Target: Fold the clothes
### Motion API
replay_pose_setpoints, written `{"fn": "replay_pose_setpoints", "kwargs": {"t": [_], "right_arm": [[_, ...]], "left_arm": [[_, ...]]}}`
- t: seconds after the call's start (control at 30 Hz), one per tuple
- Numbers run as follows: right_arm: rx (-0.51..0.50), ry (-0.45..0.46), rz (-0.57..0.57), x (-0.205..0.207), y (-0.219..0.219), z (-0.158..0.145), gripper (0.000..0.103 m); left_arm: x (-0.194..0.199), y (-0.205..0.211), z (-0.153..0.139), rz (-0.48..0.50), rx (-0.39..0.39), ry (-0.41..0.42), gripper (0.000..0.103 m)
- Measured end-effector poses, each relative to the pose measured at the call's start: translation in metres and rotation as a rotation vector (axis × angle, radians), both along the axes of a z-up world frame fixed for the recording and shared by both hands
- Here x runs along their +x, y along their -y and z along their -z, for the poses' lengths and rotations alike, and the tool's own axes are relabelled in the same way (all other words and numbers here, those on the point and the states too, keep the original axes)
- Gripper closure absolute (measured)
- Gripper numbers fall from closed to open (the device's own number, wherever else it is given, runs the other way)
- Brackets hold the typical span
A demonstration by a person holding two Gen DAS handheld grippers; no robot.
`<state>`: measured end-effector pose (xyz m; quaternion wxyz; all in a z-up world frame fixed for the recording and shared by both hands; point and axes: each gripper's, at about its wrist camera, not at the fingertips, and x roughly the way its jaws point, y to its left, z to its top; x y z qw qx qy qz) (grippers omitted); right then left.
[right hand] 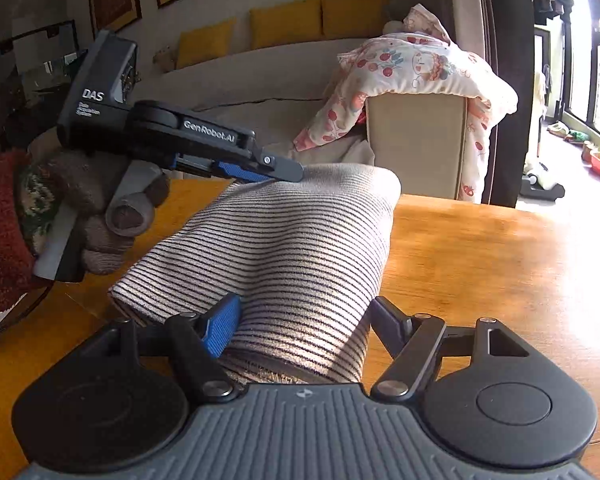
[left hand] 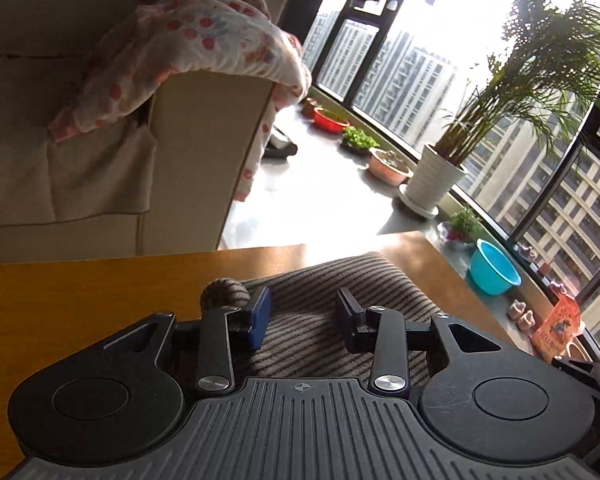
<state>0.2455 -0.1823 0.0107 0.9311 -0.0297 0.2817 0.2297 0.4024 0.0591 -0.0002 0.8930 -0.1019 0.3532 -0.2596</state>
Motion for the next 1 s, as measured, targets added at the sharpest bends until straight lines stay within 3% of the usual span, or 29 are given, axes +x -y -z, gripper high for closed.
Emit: {"fn": "replay_pose_setpoints", "kwargs": {"t": [0.13,0.23,0.3,0.33,0.4,0.53,0.67,0.8,0.9,1.0], "right_arm": [[-0.001,0.151,-0.048,-0.004,-0.018,-0.023,0.020],[-0.109,0.093,-0.127,0.013,-0.055,-0.006,0.019],[-0.202,0.142,-0.136,0.014,-0.072,0.017,0.013],[-0.209,0.158,-0.133,0.012,-0.073,0.019,0.013],[-0.203,0.163,-0.127,0.011,-0.073,0.019,0.013],[-0.167,0.143,-0.133,0.010,-0.063,0.017,0.012],[-0.003,0.060,-0.115,0.006,-0.026,0.005,0.009],[0.225,-0.142,-0.007,0.020,0.021,0.016,0.005],[0.306,-0.237,0.009,0.024,0.029,0.025,0.035],[0.305,-0.164,-0.046,0.010,0.019,0.006,0.038]], "left_arm": [[0.005,0.010,0.005,0.017,0.058,0.021,0.062],[0.001,0.006,0.002,-0.002,0.051,0.028,0.062],[-0.013,0.000,-0.009,-0.028,0.043,0.050,0.060],[-0.024,-0.003,-0.014,-0.025,0.028,0.061,0.051],[-0.045,-0.010,-0.023,0.000,-0.016,0.073,0.043],[-0.086,-0.017,-0.021,0.040,-0.033,0.028,0.047],[-0.111,-0.027,-0.006,0.042,0.001,-0.021,0.049],[-0.115,-0.031,0.004,0.057,0.034,-0.017,0.047],[-0.109,-0.030,0.002,0.040,0.052,-0.001,0.047],[-0.104,-0.031,0.002,0.024,0.063,0.003,0.047]]}}
